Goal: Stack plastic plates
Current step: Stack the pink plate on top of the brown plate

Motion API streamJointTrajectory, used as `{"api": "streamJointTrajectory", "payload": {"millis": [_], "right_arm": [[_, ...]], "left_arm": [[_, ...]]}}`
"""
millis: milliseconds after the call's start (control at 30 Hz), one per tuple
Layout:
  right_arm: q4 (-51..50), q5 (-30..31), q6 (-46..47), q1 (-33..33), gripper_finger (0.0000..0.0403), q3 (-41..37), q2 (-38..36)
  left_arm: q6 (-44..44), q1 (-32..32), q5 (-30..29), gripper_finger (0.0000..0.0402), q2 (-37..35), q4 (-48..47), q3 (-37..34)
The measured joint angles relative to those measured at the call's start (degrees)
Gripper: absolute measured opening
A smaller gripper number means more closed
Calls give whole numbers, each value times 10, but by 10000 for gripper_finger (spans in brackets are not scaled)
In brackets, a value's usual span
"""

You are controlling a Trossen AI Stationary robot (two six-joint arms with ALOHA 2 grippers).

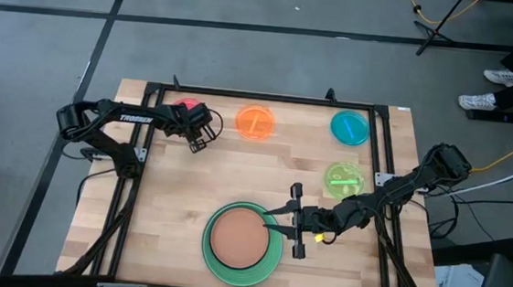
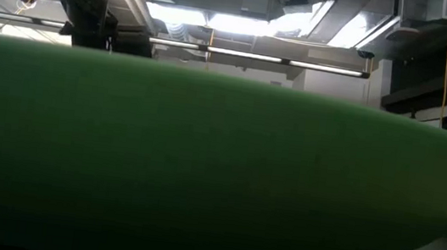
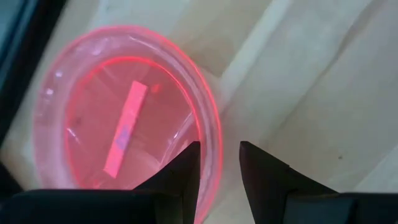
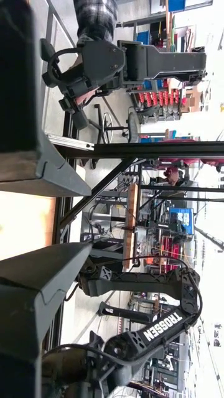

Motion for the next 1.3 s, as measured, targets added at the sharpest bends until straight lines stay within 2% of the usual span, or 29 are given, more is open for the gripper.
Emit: {"api": "streamJointTrajectory", "payload": {"millis": [200,400,733,1000,1300], "right_arm": [[-1,0,0,0,122,0,0],[-2,0,0,0,122,0,0],[-4,-1,2,-5,122,0,2],[12,0,2,-5,122,0,4],[19,-1,2,-4,122,0,4]], "left_arm": [[15,16,-11,106,-2,59,-50],[14,29,-7,101,-2,78,-65],[16,-8,-16,8,0,94,-68],[-1,-101,-74,3,-18,94,-50],[-2,-270,-98,2,-67,95,9]]}}
